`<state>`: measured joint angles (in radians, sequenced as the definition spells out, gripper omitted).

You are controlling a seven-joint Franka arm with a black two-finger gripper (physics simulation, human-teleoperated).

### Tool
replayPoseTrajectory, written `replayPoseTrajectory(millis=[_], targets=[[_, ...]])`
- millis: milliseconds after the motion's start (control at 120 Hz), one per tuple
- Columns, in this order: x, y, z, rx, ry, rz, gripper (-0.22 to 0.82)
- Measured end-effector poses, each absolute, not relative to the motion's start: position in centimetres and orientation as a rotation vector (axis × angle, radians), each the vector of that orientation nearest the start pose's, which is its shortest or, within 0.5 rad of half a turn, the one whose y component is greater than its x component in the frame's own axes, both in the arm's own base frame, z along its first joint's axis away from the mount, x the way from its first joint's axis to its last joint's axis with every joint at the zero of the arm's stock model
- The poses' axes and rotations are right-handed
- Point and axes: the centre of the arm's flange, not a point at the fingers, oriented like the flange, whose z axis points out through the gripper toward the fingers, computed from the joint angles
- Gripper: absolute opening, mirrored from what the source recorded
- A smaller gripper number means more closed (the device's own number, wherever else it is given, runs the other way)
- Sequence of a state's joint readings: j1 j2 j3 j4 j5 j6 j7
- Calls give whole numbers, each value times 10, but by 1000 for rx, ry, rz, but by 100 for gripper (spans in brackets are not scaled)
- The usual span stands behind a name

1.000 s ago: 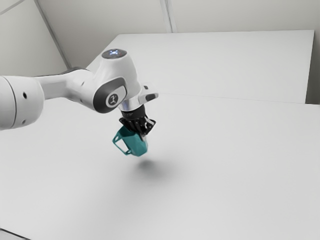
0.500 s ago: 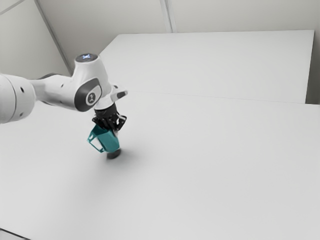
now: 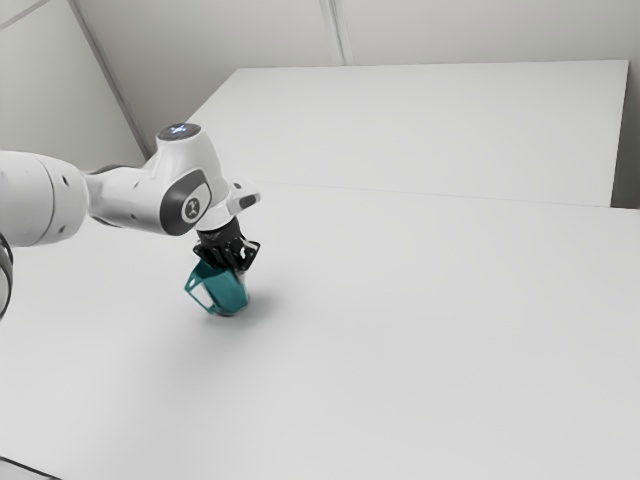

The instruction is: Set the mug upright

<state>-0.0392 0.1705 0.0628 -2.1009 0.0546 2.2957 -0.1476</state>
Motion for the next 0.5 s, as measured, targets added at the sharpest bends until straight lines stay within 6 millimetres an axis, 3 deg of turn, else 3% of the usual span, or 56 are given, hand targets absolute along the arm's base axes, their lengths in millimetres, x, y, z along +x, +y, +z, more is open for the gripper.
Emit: replayPoseTrajectory(millis=[117, 217, 500], targets=[[572, 11, 344, -3092, -186, -49, 20], [571, 11, 355, -3096, -174, -73, 35], [562, 4, 411, -3103, -126, -171, 54]])
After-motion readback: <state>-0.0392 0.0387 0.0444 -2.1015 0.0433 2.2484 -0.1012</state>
